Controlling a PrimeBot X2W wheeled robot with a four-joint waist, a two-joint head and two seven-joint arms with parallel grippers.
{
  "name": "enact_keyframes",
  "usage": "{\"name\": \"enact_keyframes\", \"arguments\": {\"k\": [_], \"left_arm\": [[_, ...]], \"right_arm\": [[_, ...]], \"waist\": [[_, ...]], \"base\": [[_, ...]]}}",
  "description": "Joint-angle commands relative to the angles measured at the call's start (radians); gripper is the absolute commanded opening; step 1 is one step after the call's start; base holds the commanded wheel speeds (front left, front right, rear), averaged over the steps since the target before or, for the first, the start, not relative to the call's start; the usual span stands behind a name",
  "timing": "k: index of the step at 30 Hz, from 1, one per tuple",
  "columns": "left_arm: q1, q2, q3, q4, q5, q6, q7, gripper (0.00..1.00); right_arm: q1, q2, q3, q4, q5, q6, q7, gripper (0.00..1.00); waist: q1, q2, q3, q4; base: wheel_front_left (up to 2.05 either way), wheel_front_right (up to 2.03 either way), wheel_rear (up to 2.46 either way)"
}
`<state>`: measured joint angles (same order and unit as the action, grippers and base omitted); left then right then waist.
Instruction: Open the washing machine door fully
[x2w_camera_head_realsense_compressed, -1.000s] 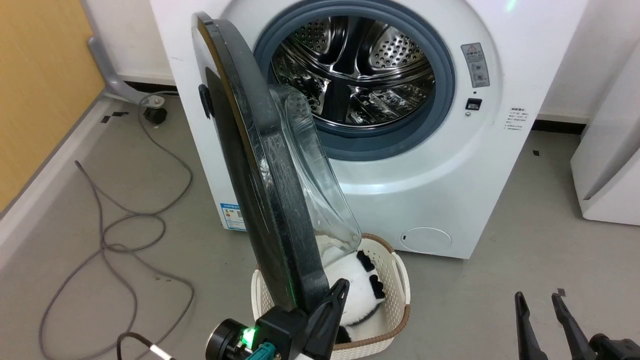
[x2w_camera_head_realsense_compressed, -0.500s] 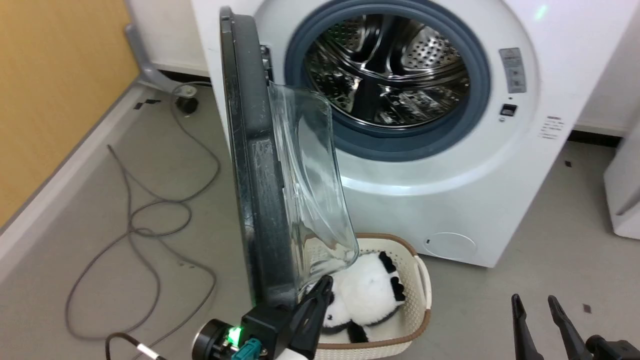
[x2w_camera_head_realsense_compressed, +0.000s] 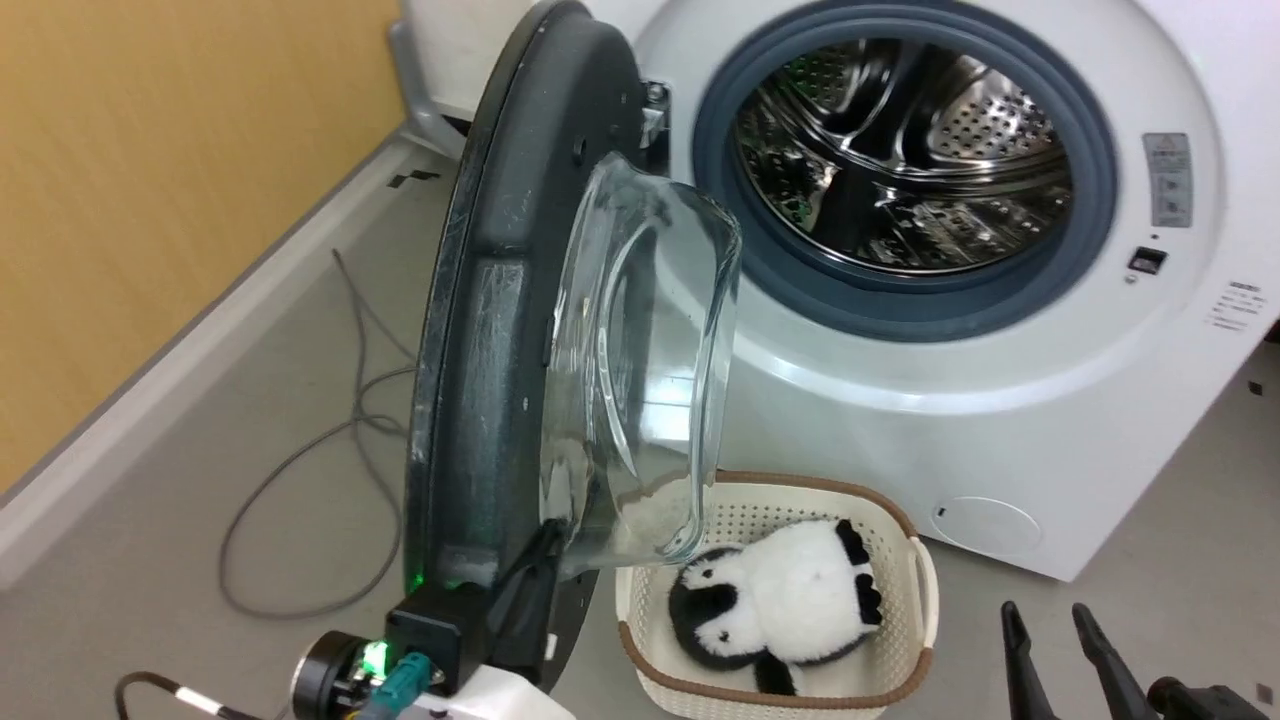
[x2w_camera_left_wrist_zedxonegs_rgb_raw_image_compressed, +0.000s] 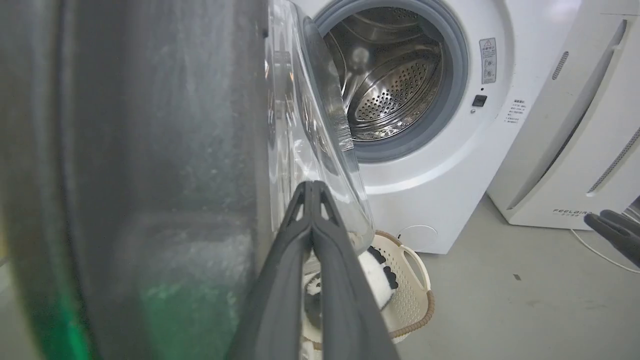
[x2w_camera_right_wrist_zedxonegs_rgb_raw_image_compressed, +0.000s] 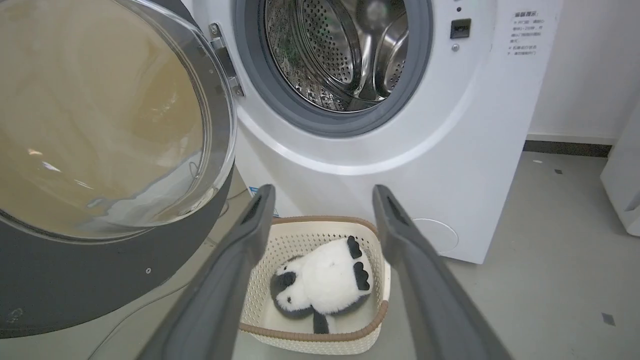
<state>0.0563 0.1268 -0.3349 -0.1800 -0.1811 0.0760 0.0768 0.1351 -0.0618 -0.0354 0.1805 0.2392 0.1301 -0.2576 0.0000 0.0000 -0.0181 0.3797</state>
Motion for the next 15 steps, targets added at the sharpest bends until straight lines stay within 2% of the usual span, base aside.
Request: {"name": "enact_keyframes", "arguments": {"k": [1, 15], "left_arm": [[-0.006, 0.007, 0.008, 0.0, -0.004, 0.006, -0.007, 0.0], [-0.045, 0.035, 0.145, 0.054, -0.07, 0.051, -0.067, 0.0]], "right_arm": [[0.0, -0.003, 0.001, 0.002, 0.008, 0.001, -0.004, 1.0], [-0.015, -0.044, 0.022, -0.013, 0.008, 0.001, 0.003, 1.0]], "waist": [[0.0, 0.0, 0.0, 0.011], [0.0, 0.0, 0.095, 0.061]], "base": [[0.0, 0.0, 0.0], [0.0, 0.0, 0.0]]}}
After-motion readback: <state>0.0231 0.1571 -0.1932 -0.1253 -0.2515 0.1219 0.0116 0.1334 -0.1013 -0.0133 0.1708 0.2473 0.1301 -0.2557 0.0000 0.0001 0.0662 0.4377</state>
